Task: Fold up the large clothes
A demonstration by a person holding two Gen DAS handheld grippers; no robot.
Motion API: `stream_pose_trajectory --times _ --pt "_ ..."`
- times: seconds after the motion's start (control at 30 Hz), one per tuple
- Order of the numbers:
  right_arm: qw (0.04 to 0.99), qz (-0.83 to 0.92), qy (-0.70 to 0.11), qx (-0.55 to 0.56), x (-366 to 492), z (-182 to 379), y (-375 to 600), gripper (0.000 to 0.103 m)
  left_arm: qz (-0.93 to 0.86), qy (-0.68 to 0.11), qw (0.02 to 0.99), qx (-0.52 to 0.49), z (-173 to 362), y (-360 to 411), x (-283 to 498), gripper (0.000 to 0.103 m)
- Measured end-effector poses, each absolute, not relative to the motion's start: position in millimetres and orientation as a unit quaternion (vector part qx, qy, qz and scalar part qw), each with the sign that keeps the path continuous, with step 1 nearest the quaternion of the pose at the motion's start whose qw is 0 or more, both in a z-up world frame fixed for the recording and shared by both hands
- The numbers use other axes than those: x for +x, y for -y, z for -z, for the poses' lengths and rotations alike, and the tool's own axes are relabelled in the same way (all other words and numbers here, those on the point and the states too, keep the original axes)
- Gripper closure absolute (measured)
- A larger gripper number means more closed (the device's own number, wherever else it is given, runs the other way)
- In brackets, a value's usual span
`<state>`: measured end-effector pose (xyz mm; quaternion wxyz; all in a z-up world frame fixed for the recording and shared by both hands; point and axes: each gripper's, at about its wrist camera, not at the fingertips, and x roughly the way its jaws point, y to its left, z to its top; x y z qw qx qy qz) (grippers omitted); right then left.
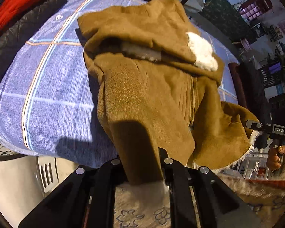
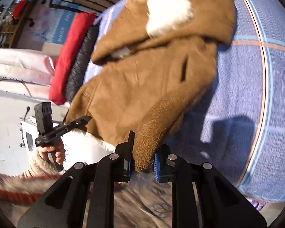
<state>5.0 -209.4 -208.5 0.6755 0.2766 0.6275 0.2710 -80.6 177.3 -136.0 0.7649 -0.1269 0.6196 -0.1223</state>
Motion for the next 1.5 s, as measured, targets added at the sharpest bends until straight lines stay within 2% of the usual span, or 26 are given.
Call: stream_pose_trajectory --times 0.2,0.37,0.53,0.8,0.97,1.17,1.5 --pt "0.724 -0.278 -0.568 0.275 69 172 204 0.086 0.107 -0.543 0.821 -0.14 87 -185 -17 0.091" --pt "0.763 -0.252 -0.537 0.256 107 144 226 0.09 0.098 -0.511 0.848 -0.096 61 -174 38 0.091" --pt "0.769 -0.225 -0.535 0.268 128 142 239 0.09 0.085 -0.507 0.852 -0.098 59 -175 85 0.091" --pt "0.753 -0.164 -0.53 0.353 180 153 260 0.091 0.071 -0.52 0.847 -0.087 66 -170 155 0.091" --pt "0.754 -0.137 -0.523 0.374 215 162 267 0.091 0.056 -0.532 0.838 -0.102 88 -182 196 0.091" --pt "0.741 -0.084 -0.543 0.386 252 201 264 0.091 0.042 -0.573 0.808 -0.13 139 -188 241 0.09" --pt "0.73 -0.013 -0.58 0.361 291 263 256 0.091 0.029 -0.622 0.764 -0.171 193 -191 289 0.086"
